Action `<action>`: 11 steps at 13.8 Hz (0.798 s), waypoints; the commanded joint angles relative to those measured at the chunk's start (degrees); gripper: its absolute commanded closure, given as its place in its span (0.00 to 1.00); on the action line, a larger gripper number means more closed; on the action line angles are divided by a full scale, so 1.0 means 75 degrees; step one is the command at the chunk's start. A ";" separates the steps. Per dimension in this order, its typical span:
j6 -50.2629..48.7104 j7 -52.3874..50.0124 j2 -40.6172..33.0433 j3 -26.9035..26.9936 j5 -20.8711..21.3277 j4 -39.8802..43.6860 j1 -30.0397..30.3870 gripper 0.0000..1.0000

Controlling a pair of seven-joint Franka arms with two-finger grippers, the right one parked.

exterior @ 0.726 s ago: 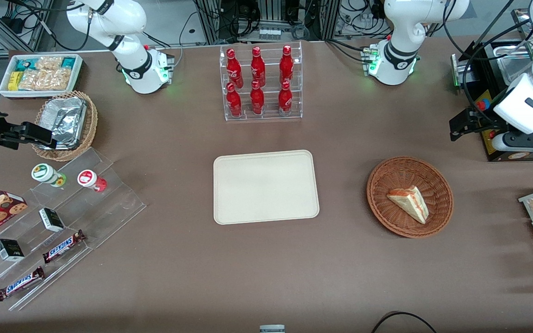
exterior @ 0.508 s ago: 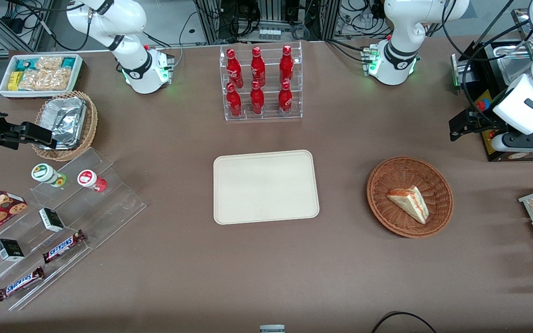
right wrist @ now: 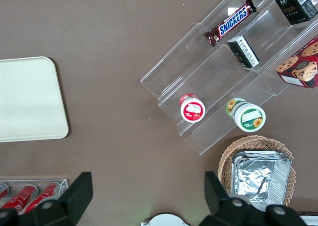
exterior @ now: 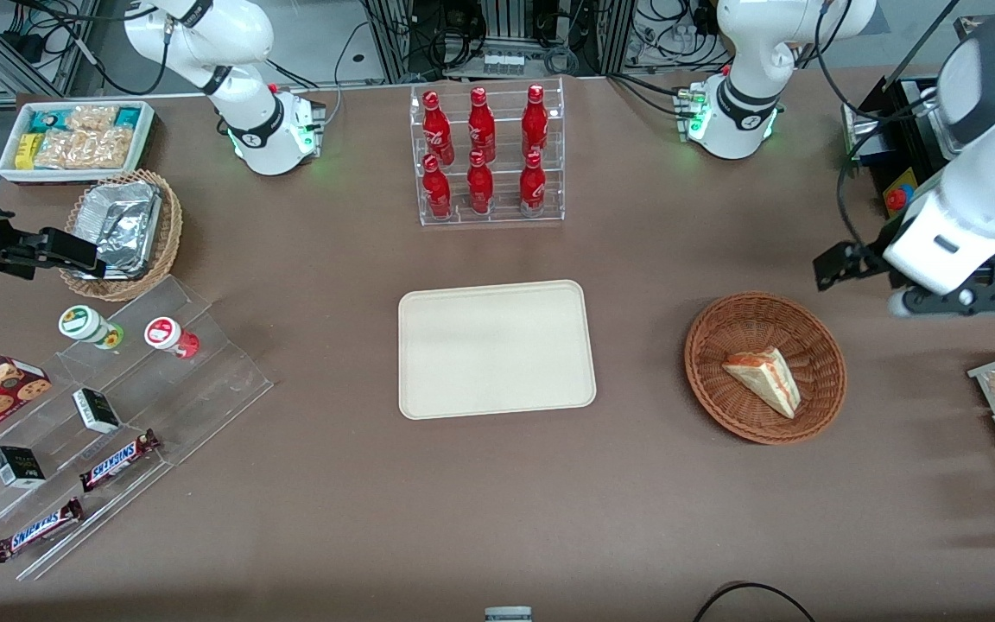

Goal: Place sandwich from basket to tray
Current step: 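Move the left gripper down over the sandwich in the basket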

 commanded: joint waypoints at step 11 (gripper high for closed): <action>0.3812 -0.3925 0.1486 -0.0071 0.0090 -0.1771 0.0120 0.00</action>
